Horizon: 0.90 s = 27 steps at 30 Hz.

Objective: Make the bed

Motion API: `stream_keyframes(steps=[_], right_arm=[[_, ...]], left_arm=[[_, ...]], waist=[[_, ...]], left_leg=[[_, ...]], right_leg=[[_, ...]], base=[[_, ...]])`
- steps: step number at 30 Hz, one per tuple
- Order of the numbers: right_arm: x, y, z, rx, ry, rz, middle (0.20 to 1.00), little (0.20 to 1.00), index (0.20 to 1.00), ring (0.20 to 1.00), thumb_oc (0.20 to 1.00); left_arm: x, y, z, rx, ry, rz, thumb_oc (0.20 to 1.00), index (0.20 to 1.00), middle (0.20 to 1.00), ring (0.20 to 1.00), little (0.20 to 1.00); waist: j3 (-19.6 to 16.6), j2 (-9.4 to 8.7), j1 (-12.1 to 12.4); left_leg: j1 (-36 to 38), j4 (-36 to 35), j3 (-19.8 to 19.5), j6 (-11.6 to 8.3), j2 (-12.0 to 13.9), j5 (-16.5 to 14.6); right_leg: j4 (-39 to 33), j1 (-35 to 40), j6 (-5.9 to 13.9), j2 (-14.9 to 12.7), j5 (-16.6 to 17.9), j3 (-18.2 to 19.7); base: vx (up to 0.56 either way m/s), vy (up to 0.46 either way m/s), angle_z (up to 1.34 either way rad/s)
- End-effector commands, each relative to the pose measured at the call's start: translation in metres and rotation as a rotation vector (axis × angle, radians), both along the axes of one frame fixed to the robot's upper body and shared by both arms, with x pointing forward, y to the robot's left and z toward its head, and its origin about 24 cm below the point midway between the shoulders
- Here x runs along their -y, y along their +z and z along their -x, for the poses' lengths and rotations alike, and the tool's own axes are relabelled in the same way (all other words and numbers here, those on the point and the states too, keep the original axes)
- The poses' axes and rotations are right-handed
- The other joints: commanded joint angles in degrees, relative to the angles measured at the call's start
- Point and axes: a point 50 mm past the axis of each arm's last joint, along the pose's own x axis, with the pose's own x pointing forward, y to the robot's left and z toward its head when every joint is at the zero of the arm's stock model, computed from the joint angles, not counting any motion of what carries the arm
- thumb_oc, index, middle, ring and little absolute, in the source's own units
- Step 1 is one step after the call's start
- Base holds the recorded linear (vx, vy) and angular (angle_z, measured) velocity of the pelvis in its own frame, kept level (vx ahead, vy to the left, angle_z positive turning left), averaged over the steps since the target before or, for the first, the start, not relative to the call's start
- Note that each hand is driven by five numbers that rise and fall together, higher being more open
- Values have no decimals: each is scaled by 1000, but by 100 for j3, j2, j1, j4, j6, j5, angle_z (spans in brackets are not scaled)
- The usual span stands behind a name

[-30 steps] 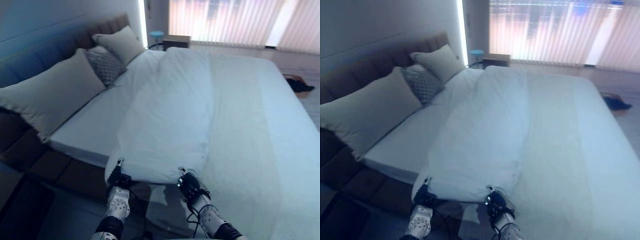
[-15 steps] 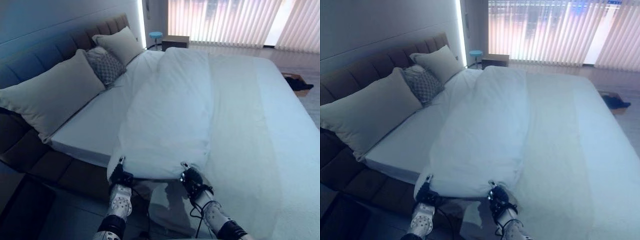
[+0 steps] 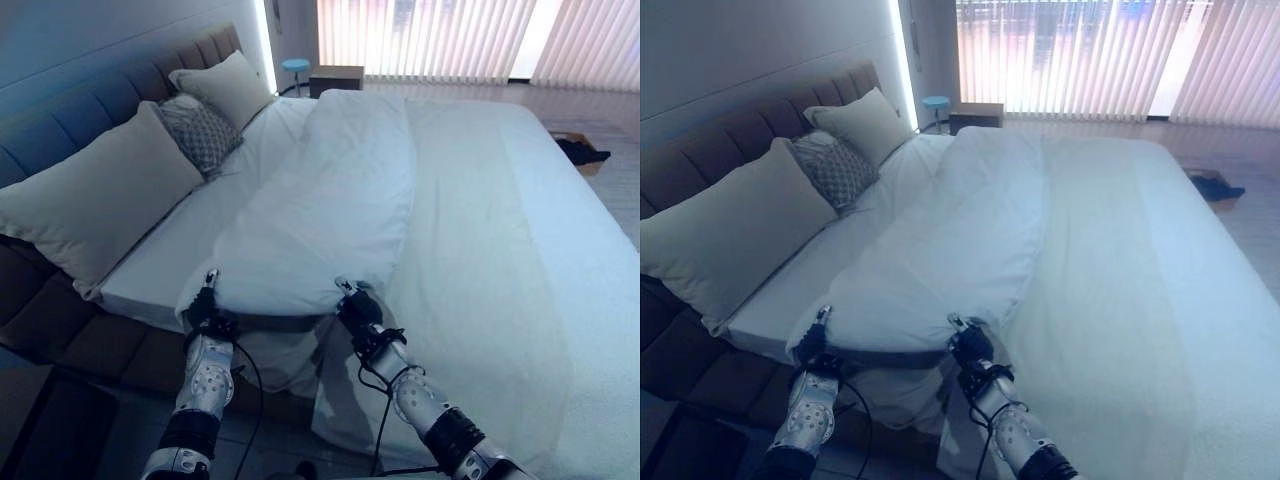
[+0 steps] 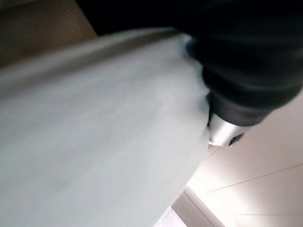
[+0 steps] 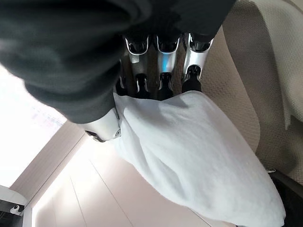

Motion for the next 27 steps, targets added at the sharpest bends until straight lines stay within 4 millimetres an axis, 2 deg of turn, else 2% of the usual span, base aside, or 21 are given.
stream_keyframes(steps=[1, 2, 4, 7, 8, 10, 12, 14, 15, 16, 18, 19, 20, 21, 24, 25, 26, 27], right_arm=[[32, 15, -4, 135, -95, 20, 200, 200, 200, 200, 200], [35, 14, -4, 127, -103, 17, 200, 200, 200, 200, 200], [36, 13, -3, 125, -109, 11, 200, 200, 200, 200, 200], [43, 13, -3, 138, -113, 49, 200, 200, 200, 200, 200], [47, 8, 0, 125, -118, 70, 200, 200, 200, 200, 200], [55, -3, 8, 83, -141, 99, 200, 200, 200, 200, 200], [59, -18, 18, 22, -145, 134, 200, 200, 200, 200, 200], [56, -45, 30, -93, -123, 195, 200, 200, 200, 200, 200], [56, -45, 30, -93, -123, 195, 200, 200, 200, 200, 200], [50, -62, 39, -199, -103, 205, 200, 200, 200, 200, 200], [38, -65, 38, -232, -73, 197, 200, 200, 200, 200, 200], [35, -65, 37, -239, -59, 201, 200, 200, 200, 200, 200], [33, -60, 34, -217, -50, 196, 200, 200, 200, 200, 200], [28, -54, 30, -192, -36, 182, 200, 200, 200, 200, 200], [23, -31, 19, -80, -7, 163, 200, 200, 200, 200, 200], [20, -16, 14, -9, 9, 145, 200, 200, 200, 200, 200], [20, -16, 14, -9, 9, 145, 200, 200, 200, 200, 200], [20, 18, 4, 159, 22, 114, 200, 200, 200, 200, 200]], left_arm=[[-76, 57, 12, 253, 267, -185, 200, 200, 200, 200, 200], [-78, 61, 15, 279, 292, -170, 200, 200, 200, 200, 200], [-79, 61, 18, 286, 310, -152, 200, 200, 200, 200, 200], [-82, 56, 22, 281, 336, -128, 200, 200, 200, 200, 200], [-81, 51, 24, 263, 338, -116, 200, 200, 200, 200, 200], [-77, 36, 28, 197, 325, -116, 200, 200, 200, 200, 200], [-71, 19, 35, 127, 320, -109, 200, 200, 200, 200, 200], [-71, -6, 42, -3, 329, -101, 200, 200, 200, 200, 200], [-71, -6, 42, -3, 329, -101, 200, 200, 200, 200, 200], [-69, -25, 52, -109, 352, -85, 200, 200, 200, 200, 200], [-63, -37, 59, -176, 344, -77, 200, 200, 200, 200, 200], [-57, -42, 64, -203, 317, -73, 200, 200, 200, 200, 200], [-53, -38, 61, -181, 290, -74, 200, 200, 200, 200, 200], [-55, -33, 61, -157, 296, -80, 200, 200, 200, 200, 200], [-55, -12, 52, -73, 261, -130, 200, 200, 200, 200, 200], [-59, 1, 50, -18, 270, -154, 200, 200, 200, 200, 200], [-59, 1, 50, -18, 270, -154, 200, 200, 200, 200, 200], [-64, 34, 47, 131, 278, -203, 200, 200, 200, 200, 200]], waist=[[-161, -21, 290], [-114, -59, 293], [-168, -92, 286], [-267, -60, 281], [-287, -23, 232], [-288, 33, 178], [-200, 32, 162], [-48, 23, 215], [-48, 23, 215], [83, 74, 335], [125, 139, 479], [129, 127, 478], [102, 89, 498], [59, 48, 579], [-14, 11, 536], [-44, -3, 572], [-57, -2, 571], [-160, -22, 593]], left_leg=[[-327, 958, -36, -309, -638, -212], [-360, 1098, -26, -293, -445, -320], [-349, 906, -28, -161, -160, -433], [-322, 448, -234, -193, 230, -250], [-278, 292, -165, -197, 281, -228], [-216, 98, -188, -185, 224, -227], [-237, 130, -232, -69, 38, -319], [-278, 147, -31, 72, -95, -427], [-278, 147, -31, 72, -95, -427], [-387, 177, 178, 148, -124, -430], [-413, 141, 349, 179, -98, -411], [-383, 109, 341, 208, -144, -369], [-383, 52, 322, 210, -198, -323], [-363, -8, 325, 203, -243, -298], [-246, -173, 225, 173, -255, -191], [-166, -230, 258, 167, -247, -213], [-182, -235, 258, 167, -245, -200], [-37, -375, 247, 164, -231, -194]], right_leg=[[-425, 120, 85, 228, 245, -53], [-451, 182, 129, 116, 251, -70], [-559, 171, 210, 12, 266, -63], [-686, 181, 302, -90, 220, -7], [-694, 182, 353, -162, 215, -46], [-709, 183, 403, -290, 250, -121], [-572, 28, 511, -516, 380, -39], [-408, -237, 620, -701, 565, 61], [-408, -237, 620, -701, 565, 61], [-120, -564, 651, -783, 663, -10], [76, -647, 608, -805, 632, -309], [201, -657, 560, -599, 560, -289], [80, -608, 517, -404, 518, -241], [-113, -504, 470, -354, 493, -347], [-382, -327, 387, -125, 415, -20], [-504, -230, 380, -144, 434, -102], [-523, -240, 379, -140, 454, -103], [-737, -52, 375, -99, 470, -166]], base=[[-30, 104, 52], [-38, 129, 19], [1, 146, -2], [39, 197, -14], [40, 279, -16], [34, 349, 24], [-2, 387, 34], [-64, 296, -13], [-150, 299, -52], [-144, 221, -54], [-107, 230, -58], [-17, 140, -88], [9, 81, -69], [27, 13, -37], [53, -14, 10], [52, -15, 29], [108, -36, 29], [107, -44, 21]])
